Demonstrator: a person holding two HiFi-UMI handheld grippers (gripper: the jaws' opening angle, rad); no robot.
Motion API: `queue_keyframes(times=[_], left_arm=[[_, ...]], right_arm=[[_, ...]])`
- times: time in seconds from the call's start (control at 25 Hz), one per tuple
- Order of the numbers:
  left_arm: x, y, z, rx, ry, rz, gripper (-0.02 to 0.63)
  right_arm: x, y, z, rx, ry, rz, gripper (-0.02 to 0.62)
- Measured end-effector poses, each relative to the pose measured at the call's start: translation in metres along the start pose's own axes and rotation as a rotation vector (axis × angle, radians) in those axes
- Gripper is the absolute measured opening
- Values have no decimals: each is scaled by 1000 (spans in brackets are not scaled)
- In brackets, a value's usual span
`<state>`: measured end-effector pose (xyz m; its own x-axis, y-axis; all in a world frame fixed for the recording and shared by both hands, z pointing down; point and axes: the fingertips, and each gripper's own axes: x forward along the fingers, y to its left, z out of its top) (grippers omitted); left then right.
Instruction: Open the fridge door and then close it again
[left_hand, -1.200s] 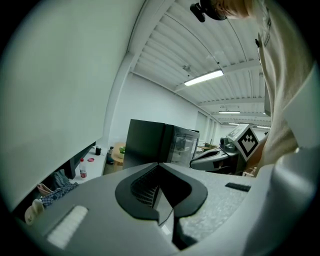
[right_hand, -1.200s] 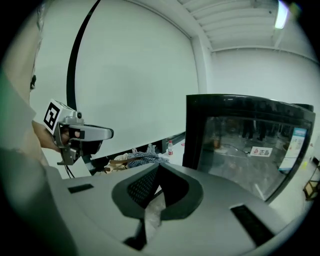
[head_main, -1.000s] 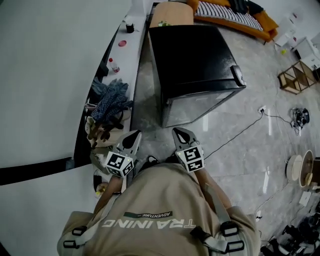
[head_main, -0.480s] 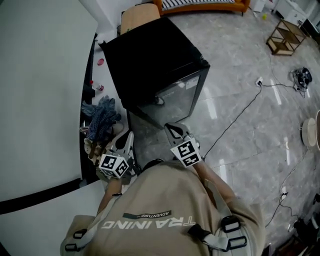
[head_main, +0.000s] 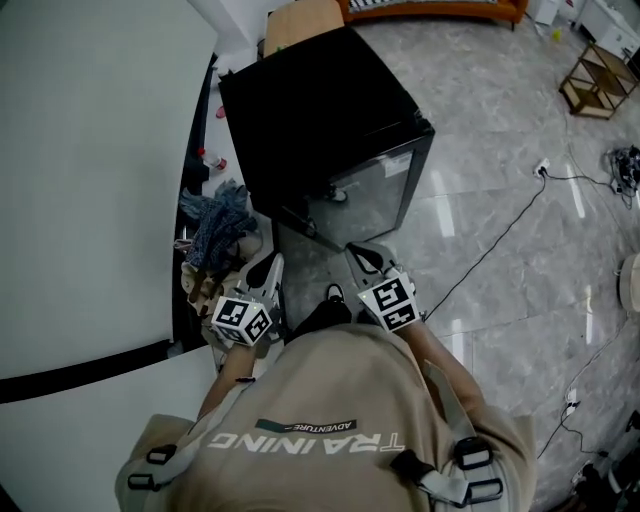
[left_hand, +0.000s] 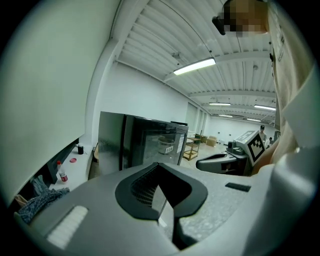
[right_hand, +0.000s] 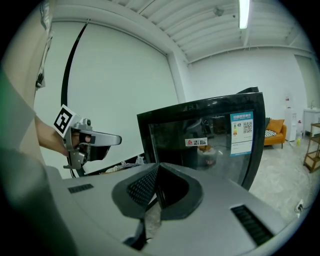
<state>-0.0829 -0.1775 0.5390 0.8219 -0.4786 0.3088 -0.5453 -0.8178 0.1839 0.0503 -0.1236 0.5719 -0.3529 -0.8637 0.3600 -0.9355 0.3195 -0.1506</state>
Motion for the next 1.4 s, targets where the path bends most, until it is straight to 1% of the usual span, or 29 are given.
queue_keyframes(times=[0.2, 0.4, 0.44, 0.56, 0.64, 0.72, 0.84, 1.04, 1.08, 1.2, 1.28, 1.4], left_arm=[[6, 19, -9, -2, 33, 15, -3], [11, 31, -21, -30, 57, -1, -3], [11, 34, -22, -24, 65, -10, -3], [12, 39, -20, 42, 72, -51, -3], [15, 38, -22, 66, 70, -77, -3], [18, 38, -27, 69, 72, -92, -3], [26, 45, -33, 91, 88, -105, -3], [40, 60, -46, 61, 108, -122, -2], [42, 63, -49, 58, 114, -125, 7], [49, 70, -58, 41, 134, -143, 73], [53, 70, -63, 31, 143, -163, 74], [60, 67, -67, 45, 159, -184, 74]], right_arm=[[6, 1, 7, -4, 6, -8, -5], [9, 9, 9, -4, 27, 8, -5], [12, 12, 10, -7, 28, 8, -5], [22, 18, 16, -34, 33, -3, -5], [22, 19, 18, -41, 45, -8, -5], [20, 20, 19, -34, 55, -10, -5], [18, 22, 20, -51, 70, -20, -5], [16, 24, 12, -31, 94, -49, -5], [17, 25, 11, -31, 96, -53, -5], [24, 26, 11, -33, 97, -62, -5], [28, 25, 12, -33, 96, -69, -5], [31, 24, 14, -24, 91, -82, -5]])
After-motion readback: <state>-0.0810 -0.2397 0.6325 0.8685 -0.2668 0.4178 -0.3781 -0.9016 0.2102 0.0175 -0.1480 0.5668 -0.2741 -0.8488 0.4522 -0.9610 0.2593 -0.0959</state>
